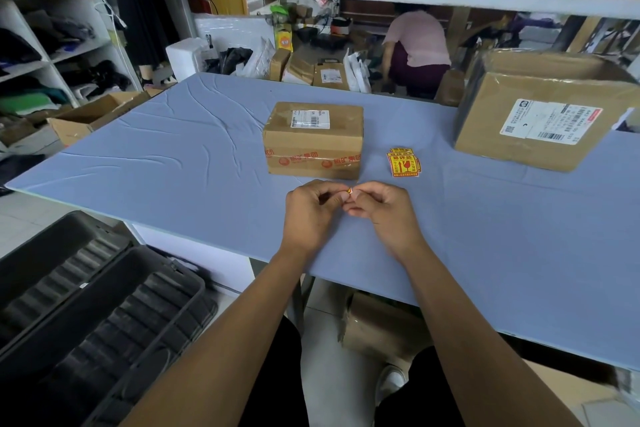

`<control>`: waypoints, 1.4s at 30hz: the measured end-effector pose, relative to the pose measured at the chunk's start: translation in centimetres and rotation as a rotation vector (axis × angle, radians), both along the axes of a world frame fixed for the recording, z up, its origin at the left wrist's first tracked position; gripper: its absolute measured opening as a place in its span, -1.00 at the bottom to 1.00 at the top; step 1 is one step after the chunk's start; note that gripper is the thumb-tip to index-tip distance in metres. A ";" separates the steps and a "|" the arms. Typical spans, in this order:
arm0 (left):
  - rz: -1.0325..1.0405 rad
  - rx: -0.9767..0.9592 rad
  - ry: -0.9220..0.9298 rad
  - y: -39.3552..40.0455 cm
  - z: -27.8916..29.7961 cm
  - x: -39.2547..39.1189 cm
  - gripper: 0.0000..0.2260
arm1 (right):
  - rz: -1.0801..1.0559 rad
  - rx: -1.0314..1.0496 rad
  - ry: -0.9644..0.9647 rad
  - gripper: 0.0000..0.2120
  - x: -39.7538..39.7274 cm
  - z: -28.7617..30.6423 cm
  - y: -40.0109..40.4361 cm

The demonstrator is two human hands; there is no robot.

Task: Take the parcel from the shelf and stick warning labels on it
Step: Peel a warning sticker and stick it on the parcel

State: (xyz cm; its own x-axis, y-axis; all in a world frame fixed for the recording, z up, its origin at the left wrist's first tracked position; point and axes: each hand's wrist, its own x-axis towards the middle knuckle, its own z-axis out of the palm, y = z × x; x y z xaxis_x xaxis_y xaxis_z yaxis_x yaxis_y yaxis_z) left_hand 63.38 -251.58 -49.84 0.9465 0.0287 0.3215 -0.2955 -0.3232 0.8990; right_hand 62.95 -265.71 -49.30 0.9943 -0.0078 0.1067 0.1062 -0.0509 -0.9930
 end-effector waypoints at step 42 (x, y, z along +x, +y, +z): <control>0.126 -0.242 0.146 0.6 0.7 0.1 -0.78 | -0.191 -0.351 0.000 -0.85 -0.4 0.5 -0.9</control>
